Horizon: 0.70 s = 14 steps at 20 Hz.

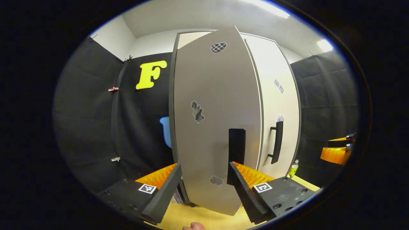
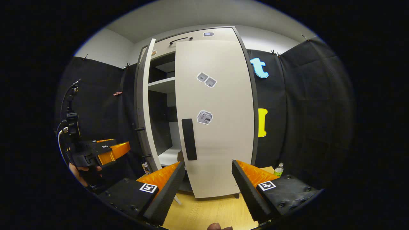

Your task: Grab one shoe with the right hand and put it into the shoe cabinet, grab the other shoe with the left hand and put it into the shoe cabinet; then close the right door with the right hand and the left door with the left hand.

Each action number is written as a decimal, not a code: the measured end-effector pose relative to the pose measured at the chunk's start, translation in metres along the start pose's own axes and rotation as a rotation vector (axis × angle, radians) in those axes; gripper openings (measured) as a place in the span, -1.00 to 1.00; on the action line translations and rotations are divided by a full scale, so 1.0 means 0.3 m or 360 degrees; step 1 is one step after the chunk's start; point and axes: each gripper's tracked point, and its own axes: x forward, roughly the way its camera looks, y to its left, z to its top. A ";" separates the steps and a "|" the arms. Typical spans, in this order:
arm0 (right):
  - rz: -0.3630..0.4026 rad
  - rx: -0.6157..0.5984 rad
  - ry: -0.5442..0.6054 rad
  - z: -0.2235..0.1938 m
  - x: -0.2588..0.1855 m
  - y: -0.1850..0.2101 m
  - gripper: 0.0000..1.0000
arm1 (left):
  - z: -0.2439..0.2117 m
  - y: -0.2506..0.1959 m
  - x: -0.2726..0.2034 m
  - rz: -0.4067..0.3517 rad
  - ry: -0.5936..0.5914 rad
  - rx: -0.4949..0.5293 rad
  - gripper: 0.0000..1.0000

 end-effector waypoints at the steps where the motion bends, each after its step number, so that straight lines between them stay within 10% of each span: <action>1: 0.0000 0.0007 -0.0001 0.002 -0.004 0.003 0.95 | -0.013 -0.009 -0.007 -0.0008 0.0019 -0.0011 0.90; 14: -0.0046 0.0000 -0.0019 -0.002 -0.068 0.066 0.95 | -0.062 -0.007 -0.173 -0.0040 0.0096 0.0009 0.89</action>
